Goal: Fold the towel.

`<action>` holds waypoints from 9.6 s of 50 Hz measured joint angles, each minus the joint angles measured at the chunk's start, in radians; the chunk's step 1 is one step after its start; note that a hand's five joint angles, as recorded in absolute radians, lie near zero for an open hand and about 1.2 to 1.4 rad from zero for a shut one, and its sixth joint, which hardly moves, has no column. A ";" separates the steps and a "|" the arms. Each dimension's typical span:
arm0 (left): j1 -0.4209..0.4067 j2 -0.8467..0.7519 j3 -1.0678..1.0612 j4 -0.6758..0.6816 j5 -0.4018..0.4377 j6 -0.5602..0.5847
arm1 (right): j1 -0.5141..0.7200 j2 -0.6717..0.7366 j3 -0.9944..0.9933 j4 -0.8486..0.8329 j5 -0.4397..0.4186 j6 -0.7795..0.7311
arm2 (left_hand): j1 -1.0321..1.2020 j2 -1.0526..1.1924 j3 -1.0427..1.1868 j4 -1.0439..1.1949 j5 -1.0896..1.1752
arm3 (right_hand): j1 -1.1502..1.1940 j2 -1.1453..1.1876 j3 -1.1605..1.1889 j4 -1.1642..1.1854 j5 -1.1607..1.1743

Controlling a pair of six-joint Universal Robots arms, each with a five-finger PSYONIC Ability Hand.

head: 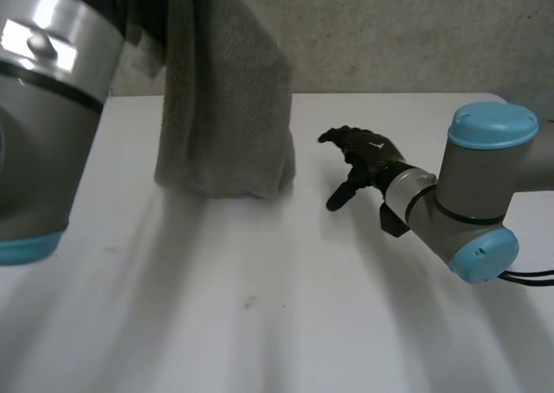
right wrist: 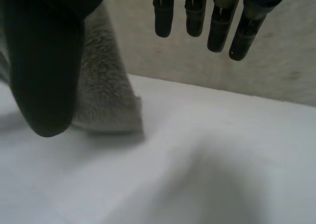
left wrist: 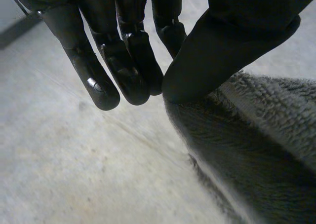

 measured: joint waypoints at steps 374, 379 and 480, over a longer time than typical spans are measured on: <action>0.114 0.054 -0.197 -0.355 -0.212 -0.291 | -0.067 -0.567 0.063 0.360 0.027 -0.584 | -0.023 -0.001 -0.002 0.000 -0.014 | 0.769 0.956 0.969 0.962 0.944; 0.115 -0.084 -0.202 -0.358 -0.207 -0.289 | -0.061 -0.392 0.028 0.405 0.037 -0.683 | -0.023 -0.001 -0.002 0.000 -0.014 | 0.769 0.956 0.969 0.962 0.944; 0.193 -0.057 -0.658 -0.037 -0.211 -0.269 | -0.114 0.112 -0.179 0.272 -0.073 -0.936 | -0.003 0.000 0.000 0.000 -0.003 | 0.215 0.249 0.302 0.276 0.273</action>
